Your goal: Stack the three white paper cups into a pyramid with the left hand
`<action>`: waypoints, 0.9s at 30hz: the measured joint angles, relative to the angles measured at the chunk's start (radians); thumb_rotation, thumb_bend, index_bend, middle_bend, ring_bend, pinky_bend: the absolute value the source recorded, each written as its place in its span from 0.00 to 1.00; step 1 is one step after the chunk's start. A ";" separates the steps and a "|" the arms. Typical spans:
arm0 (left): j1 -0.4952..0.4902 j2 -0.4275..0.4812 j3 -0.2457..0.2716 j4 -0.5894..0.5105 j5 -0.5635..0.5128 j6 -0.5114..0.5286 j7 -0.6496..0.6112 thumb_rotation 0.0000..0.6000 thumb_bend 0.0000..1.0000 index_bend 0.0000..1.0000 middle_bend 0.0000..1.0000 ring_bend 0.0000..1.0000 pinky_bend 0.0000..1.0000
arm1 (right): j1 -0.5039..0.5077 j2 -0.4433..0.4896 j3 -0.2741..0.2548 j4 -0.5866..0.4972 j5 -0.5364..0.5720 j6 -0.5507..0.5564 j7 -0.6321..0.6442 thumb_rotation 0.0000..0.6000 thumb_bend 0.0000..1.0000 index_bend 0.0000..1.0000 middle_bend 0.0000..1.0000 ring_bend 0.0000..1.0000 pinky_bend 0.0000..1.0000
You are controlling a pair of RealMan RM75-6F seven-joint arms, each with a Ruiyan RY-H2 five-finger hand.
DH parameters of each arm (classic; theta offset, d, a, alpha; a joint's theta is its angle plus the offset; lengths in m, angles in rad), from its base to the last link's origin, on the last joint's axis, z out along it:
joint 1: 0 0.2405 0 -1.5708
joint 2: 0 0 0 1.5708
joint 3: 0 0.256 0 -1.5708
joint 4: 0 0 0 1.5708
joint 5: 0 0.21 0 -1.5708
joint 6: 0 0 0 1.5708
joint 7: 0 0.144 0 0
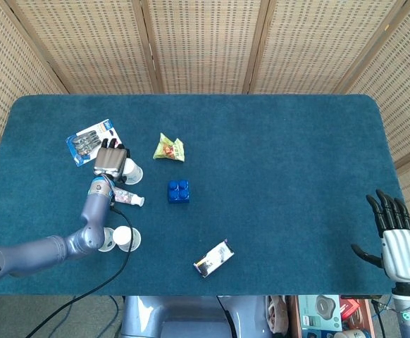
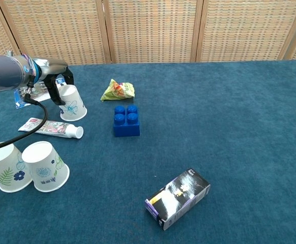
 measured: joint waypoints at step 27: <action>0.134 0.485 -0.057 -0.704 0.241 0.093 -0.162 1.00 0.31 0.43 0.21 0.00 0.00 | -0.003 -0.001 -0.012 -0.023 -0.034 0.019 -0.033 1.00 0.10 0.00 0.00 0.00 0.00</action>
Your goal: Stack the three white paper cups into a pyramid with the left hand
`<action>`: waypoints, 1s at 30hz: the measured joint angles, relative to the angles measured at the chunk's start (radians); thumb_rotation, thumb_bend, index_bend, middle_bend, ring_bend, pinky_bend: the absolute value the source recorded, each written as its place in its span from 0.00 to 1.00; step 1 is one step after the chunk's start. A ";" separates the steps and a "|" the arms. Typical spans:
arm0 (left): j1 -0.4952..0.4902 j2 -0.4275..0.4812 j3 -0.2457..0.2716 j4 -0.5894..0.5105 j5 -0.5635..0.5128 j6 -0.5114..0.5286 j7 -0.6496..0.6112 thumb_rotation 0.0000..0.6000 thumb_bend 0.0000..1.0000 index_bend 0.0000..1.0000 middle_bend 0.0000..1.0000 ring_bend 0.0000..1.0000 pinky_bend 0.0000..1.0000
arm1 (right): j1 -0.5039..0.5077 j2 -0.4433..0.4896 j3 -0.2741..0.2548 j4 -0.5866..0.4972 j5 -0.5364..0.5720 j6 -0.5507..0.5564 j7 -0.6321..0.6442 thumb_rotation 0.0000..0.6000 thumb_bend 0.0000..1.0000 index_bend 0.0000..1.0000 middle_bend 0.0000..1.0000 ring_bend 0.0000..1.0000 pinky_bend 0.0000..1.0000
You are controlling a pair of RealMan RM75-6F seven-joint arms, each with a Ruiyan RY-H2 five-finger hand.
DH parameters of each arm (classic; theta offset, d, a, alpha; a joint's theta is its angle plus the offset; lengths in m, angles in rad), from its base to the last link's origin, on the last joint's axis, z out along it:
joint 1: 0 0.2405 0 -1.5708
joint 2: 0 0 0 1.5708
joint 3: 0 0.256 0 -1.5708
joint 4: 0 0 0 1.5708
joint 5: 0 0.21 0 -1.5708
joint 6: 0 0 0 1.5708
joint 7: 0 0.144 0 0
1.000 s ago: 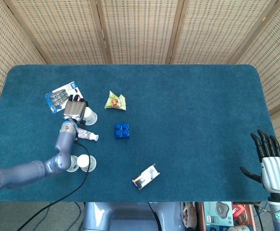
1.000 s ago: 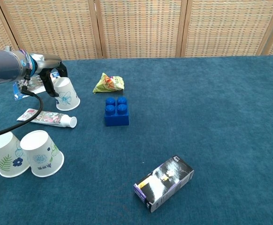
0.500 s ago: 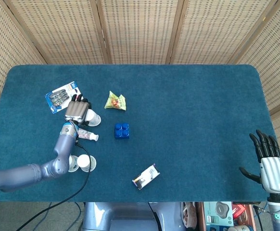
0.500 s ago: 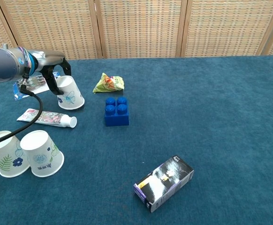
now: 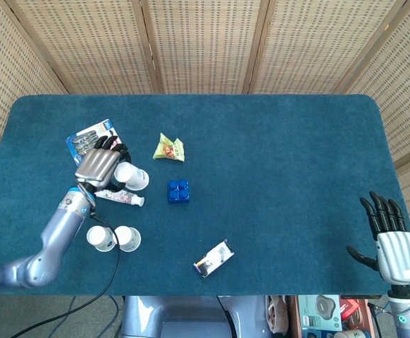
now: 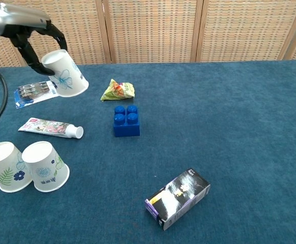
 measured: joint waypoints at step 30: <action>0.263 0.320 0.221 -0.334 0.519 -0.014 -0.111 1.00 0.31 0.43 0.21 0.00 0.00 | -0.006 0.006 0.003 -0.004 -0.007 0.019 0.018 1.00 0.10 0.00 0.00 0.00 0.00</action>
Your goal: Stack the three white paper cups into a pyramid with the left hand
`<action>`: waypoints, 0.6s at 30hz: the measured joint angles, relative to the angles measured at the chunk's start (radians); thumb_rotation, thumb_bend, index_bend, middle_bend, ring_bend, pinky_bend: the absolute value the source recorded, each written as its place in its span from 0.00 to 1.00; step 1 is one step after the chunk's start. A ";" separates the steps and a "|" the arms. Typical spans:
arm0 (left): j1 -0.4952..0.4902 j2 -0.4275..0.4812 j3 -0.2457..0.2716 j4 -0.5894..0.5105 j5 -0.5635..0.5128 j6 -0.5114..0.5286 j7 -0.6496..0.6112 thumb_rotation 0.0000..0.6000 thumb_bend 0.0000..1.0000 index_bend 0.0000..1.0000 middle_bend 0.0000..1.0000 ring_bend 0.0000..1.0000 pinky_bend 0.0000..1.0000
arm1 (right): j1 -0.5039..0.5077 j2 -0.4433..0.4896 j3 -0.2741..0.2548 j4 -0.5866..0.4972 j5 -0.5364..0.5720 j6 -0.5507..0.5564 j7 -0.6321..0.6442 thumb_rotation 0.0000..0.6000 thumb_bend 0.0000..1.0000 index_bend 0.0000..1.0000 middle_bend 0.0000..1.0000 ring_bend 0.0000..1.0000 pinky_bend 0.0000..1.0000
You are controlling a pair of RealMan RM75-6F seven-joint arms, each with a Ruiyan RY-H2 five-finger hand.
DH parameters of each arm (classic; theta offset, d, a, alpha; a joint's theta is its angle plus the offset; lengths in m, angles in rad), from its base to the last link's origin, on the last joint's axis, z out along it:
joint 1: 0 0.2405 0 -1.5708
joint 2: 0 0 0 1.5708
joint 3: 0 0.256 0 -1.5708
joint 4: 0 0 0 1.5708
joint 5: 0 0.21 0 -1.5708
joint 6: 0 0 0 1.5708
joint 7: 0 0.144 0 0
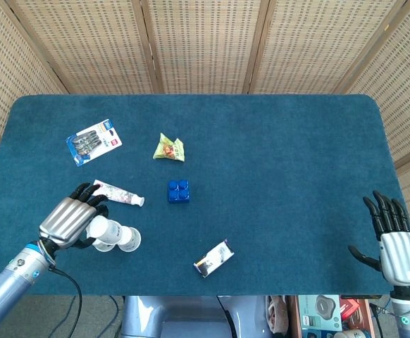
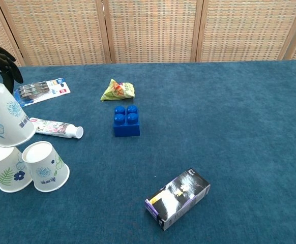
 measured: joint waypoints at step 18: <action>0.011 -0.066 0.015 0.081 0.006 -0.025 -0.013 1.00 0.31 0.43 0.20 0.00 0.00 | -0.002 -0.001 0.002 -0.002 0.002 0.004 0.000 1.00 0.10 0.00 0.00 0.00 0.00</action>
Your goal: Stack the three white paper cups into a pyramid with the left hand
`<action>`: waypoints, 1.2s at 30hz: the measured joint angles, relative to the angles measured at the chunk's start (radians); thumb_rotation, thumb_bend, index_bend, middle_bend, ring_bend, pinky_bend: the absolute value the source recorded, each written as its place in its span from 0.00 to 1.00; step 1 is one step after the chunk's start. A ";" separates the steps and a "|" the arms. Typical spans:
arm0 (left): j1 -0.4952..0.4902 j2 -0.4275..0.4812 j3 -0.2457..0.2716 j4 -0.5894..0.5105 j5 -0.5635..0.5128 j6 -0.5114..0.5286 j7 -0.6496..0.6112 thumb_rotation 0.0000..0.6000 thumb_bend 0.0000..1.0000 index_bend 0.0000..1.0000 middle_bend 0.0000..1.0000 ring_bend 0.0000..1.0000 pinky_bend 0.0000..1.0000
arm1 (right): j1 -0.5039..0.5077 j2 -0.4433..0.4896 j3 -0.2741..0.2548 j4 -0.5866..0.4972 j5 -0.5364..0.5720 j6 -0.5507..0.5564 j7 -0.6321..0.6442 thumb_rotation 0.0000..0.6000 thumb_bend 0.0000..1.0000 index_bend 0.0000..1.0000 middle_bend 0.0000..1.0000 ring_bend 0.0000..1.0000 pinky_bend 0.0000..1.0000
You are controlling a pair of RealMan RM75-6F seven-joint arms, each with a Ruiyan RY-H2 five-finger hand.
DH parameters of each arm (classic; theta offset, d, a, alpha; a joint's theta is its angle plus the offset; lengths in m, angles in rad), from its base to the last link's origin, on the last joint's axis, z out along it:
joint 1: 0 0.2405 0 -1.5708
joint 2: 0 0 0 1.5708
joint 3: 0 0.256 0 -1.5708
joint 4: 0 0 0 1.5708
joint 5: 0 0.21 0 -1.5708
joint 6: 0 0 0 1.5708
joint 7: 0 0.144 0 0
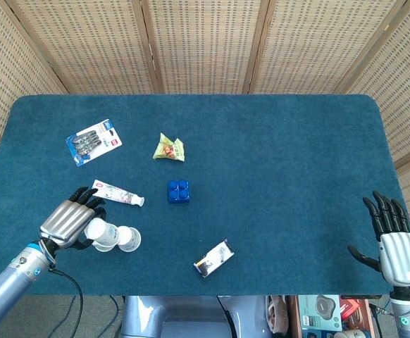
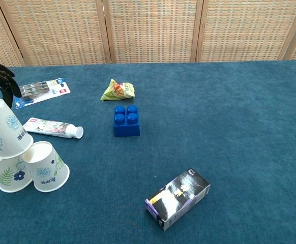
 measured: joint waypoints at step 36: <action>-0.023 -0.009 0.017 -0.003 -0.044 -0.003 0.034 1.00 0.31 0.10 0.00 0.00 0.00 | -0.005 -0.005 0.009 0.004 0.002 0.018 0.011 1.00 0.10 0.00 0.00 0.00 0.00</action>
